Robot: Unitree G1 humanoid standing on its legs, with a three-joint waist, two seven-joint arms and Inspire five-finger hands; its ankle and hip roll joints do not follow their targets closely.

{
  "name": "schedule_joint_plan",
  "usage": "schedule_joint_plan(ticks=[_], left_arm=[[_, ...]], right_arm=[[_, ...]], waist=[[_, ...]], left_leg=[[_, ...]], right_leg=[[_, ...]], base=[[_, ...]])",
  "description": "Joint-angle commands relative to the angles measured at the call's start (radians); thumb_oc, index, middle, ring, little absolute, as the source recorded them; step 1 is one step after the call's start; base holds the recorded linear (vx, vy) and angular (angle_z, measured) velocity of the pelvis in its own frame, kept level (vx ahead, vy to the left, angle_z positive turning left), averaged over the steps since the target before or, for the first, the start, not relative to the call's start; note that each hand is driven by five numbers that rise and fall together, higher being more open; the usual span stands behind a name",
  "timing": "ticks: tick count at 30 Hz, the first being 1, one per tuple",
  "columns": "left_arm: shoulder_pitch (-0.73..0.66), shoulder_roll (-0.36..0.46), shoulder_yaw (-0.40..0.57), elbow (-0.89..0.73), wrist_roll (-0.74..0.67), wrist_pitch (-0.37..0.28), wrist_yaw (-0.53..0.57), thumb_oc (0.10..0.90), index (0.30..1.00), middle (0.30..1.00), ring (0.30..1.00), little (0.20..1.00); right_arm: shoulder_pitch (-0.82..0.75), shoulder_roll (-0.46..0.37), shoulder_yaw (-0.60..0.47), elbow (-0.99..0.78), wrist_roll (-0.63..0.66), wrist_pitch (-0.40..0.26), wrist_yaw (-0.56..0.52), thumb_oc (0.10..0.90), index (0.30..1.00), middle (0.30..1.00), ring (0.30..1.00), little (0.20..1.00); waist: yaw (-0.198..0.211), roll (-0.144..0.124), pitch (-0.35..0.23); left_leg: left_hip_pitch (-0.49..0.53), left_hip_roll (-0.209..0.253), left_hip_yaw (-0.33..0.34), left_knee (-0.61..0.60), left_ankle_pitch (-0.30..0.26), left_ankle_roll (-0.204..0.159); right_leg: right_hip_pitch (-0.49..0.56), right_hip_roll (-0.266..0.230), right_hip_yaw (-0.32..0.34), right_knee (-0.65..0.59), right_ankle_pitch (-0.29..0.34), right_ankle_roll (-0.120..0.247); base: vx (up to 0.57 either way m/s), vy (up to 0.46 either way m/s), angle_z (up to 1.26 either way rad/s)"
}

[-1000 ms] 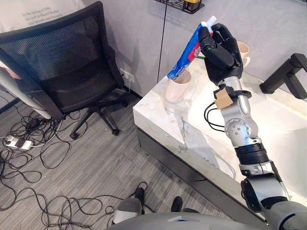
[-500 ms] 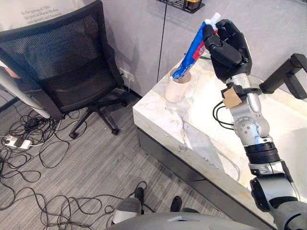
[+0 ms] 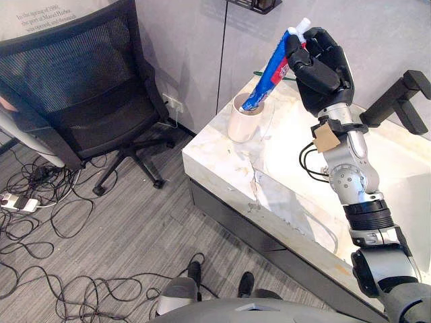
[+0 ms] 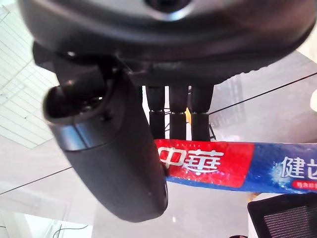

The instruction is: Organize the bathroom.

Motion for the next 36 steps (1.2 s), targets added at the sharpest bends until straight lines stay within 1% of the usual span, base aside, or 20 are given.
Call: schedule_joint_plan(ticks=[1, 9, 18, 19, 20, 21, 28, 36], left_arm=[[0.022, 0.034, -0.050, 0.096, 0.019, 0.055, 0.003, 0.800, 0.900, 0.900, 0.900, 0.900], [0.012, 0.034, -0.052, 0.091, 0.017, 0.052, 0.005, 0.800, 0.900, 0.900, 0.900, 0.900], [0.003, 0.033, -0.050, 0.088, 0.016, 0.047, 0.002, 0.800, 0.900, 0.900, 0.900, 0.900], [0.004, 0.033, -0.049, 0.089, 0.019, 0.046, -0.001, 0.800, 0.900, 0.900, 0.900, 0.900], [0.002, 0.034, -0.051, 0.088, 0.015, 0.047, -0.001, 0.800, 0.900, 0.900, 0.900, 0.900], [0.002, 0.034, -0.050, 0.088, 0.018, 0.047, 0.000, 0.800, 0.900, 0.900, 0.900, 0.900], [0.002, 0.030, -0.051, 0.087, 0.020, 0.047, -0.005, 0.800, 0.900, 0.900, 0.900, 0.900], [-0.003, 0.035, -0.050, 0.085, 0.024, 0.051, -0.016, 0.800, 0.900, 0.900, 0.900, 0.900]], right_arm=[[-0.075, 0.011, -0.112, -0.128, -0.020, -0.103, 0.028, 0.400, 0.300, 0.300, 0.300, 0.300], [-0.065, 0.027, -0.105, -0.115, -0.022, -0.116, 0.023, 0.400, 0.300, 0.300, 0.300, 0.300], [-0.044, 0.045, -0.097, -0.114, -0.024, -0.111, 0.026, 0.405, 0.307, 0.307, 0.307, 0.307], [-0.042, 0.047, -0.097, -0.110, -0.024, -0.110, 0.028, 0.466, 0.399, 0.399, 0.399, 0.399], [-0.039, 0.049, -0.096, -0.108, -0.023, -0.110, 0.030, 0.618, 0.627, 0.627, 0.627, 0.627], [-0.036, 0.052, -0.096, -0.108, -0.025, -0.107, 0.031, 0.800, 0.900, 0.900, 0.900, 0.900], [-0.021, 0.056, -0.089, -0.106, -0.016, -0.077, 0.058, 0.800, 0.900, 0.900, 0.900, 0.900], [-0.008, 0.061, -0.086, -0.101, -0.019, -0.071, 0.077, 0.800, 0.900, 0.900, 0.900, 0.900]], waist=[[0.012, -0.005, -0.090], [0.015, -0.004, -0.070], [0.010, -0.004, -0.056], [0.010, -0.004, -0.055], [0.009, -0.004, -0.053], [0.008, -0.004, -0.053], [0.002, -0.003, -0.052], [-0.002, -0.002, -0.049]], left_leg=[[-0.017, 0.021, 0.058, 0.071, -0.055, 0.022], [-0.035, 0.025, 0.055, 0.084, -0.052, 0.021], [-0.046, 0.027, 0.057, 0.094, -0.050, 0.020], [-0.046, 0.027, 0.056, 0.094, -0.050, 0.020], [-0.045, 0.027, 0.057, 0.093, -0.051, 0.021], [-0.044, 0.028, 0.057, 0.093, -0.051, 0.021], [-0.044, 0.027, 0.061, 0.095, -0.053, 0.021], [-0.045, 0.028, 0.063, 0.095, -0.051, 0.020]], right_leg=[[-0.060, 0.012, 0.042, 0.105, -0.090, 0.035], [-0.073, 0.011, 0.041, 0.113, -0.087, 0.034], [-0.082, 0.011, 0.042, 0.119, -0.086, 0.033], [-0.082, 0.012, 0.042, 0.120, -0.086, 0.033], [-0.081, 0.012, 0.043, 0.120, -0.086, 0.033], [-0.081, 0.012, 0.043, 0.120, -0.086, 0.033], [-0.083, 0.011, 0.046, 0.120, -0.087, 0.033], [-0.083, 0.012, 0.048, 0.119, -0.087, 0.033]], base=[[0.00, 0.000, 0.00], [-0.01, -0.017, 0.05], [0.00, -0.002, 0.01], [0.00, 0.000, 0.00], [0.00, 0.000, 0.00], [0.00, 0.000, 0.00], [0.00, 0.000, 0.00], [0.00, 0.000, 0.00]])
